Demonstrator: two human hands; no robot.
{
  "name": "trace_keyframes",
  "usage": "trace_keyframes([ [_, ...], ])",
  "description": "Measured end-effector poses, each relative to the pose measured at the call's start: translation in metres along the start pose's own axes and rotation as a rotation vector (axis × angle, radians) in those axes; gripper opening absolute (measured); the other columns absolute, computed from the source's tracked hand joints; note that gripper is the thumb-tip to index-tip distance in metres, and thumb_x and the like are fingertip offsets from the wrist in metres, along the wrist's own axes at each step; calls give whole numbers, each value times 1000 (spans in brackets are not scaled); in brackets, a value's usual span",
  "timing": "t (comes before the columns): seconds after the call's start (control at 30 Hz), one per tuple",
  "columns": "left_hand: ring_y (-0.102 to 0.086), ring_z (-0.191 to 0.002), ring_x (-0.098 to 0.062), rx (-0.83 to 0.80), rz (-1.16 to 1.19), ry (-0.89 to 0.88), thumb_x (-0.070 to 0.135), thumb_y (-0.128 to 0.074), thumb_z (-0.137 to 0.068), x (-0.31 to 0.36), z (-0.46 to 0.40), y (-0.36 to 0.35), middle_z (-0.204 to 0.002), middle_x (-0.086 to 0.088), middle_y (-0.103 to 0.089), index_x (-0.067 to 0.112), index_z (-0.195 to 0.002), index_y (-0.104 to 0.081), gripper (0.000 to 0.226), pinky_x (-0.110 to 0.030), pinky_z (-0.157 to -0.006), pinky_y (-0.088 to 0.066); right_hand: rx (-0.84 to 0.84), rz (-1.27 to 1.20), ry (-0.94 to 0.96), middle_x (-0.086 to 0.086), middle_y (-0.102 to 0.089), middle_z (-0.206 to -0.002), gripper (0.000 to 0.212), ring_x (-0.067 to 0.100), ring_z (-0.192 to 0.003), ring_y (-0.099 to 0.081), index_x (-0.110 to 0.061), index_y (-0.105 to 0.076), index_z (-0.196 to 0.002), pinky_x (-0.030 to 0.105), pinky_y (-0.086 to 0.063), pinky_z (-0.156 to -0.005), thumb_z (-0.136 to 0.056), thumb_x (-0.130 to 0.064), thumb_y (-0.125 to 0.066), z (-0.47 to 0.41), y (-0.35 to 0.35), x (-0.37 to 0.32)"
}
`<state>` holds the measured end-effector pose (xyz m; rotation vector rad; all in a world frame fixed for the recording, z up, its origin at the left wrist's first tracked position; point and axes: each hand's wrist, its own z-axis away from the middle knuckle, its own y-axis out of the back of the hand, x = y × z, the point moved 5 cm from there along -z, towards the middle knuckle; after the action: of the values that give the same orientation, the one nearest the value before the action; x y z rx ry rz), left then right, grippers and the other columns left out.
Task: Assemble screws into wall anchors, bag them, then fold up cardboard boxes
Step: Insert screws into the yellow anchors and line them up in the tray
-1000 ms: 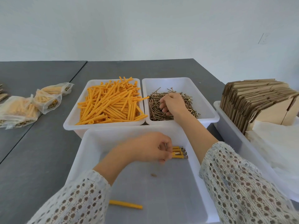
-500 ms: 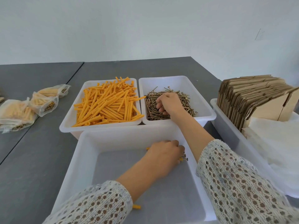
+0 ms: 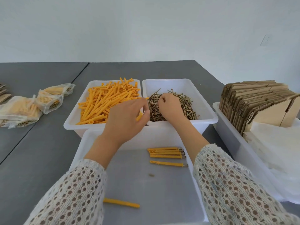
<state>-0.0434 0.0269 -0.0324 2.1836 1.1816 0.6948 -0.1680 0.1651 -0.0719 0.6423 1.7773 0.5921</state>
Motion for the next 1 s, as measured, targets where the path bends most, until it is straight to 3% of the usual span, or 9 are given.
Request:
trace_keyframes([
  [0.1,-38,-58,5,-131,-75,107,42,-47,-93,-28,11,-7,-59,21,-37,27,-85,-62,23,-20,-48,-24,-36,152,40,0,-38,-59,29,16,-55,-33,-13,-37,-64,27,-27,-50,-93,-9,-39,5,-5,-4],
  [0.17,-39,-60,6,-214,-78,160,44,-56,-92,-39,18,-17,-62,19,-40,29,-89,-63,17,-24,-48,-28,-74,262,53,2,-46,-67,22,19,-61,-41,-11,-43,-72,29,-33,-54,-94,-11,-39,9,-8,-8],
  [0.27,-43,-59,3,-206,-64,202,42,-60,-92,-44,20,-24,-62,15,-43,31,-91,-61,11,-25,-47,-29,-112,381,66,6,-51,-81,16,26,-72,-48,-10,-45,-82,34,-40,-63,-96,-15,-40,12,-12,-12],
  [0.37,-50,-61,-3,-207,-18,241,41,-61,-91,-47,19,-27,-66,11,-49,36,-92,-61,5,-26,-48,-37,-189,394,48,3,-54,-83,11,25,-76,-51,-13,-47,-84,33,-38,-63,-94,-17,-42,16,-17,-9],
  [0.5,-54,-69,-1,-273,63,304,45,-62,-90,-57,17,-33,-73,13,-55,41,-96,-61,7,-25,-52,-36,-298,360,16,-2,-50,-76,8,17,-66,-45,-18,-46,-84,29,-30,-55,-88,-24,-47,21,-20,-4],
  [0.63,-53,-68,-2,-272,97,343,44,-63,-91,-60,16,-36,-73,14,-55,43,-94,-61,4,-25,-54,-35,-381,337,43,-2,-55,-78,12,19,-72,-51,-18,-52,-88,31,-36,-60,-87,-30,-50,22,-21,-5],
  [0.87,-50,-63,-1,-191,244,421,40,-74,-84,-62,15,-35,-71,14,-58,38,-86,-66,8,-26,-57,-38,-254,266,33,4,-54,-70,14,24,-66,-48,-9,-53,-75,28,-36,-55,-85,-7,-44,22,-15,-6],
  [1.0,-48,-61,-2,-91,363,473,36,-77,-82,-61,15,-32,-73,17,-61,38,-82,-67,10,-29,-58,-40,-176,224,30,14,-70,-90,27,25,-65,-53,-1,-68,-91,36,-50,-62,-89,-5,-41,22,-11,-6],
])
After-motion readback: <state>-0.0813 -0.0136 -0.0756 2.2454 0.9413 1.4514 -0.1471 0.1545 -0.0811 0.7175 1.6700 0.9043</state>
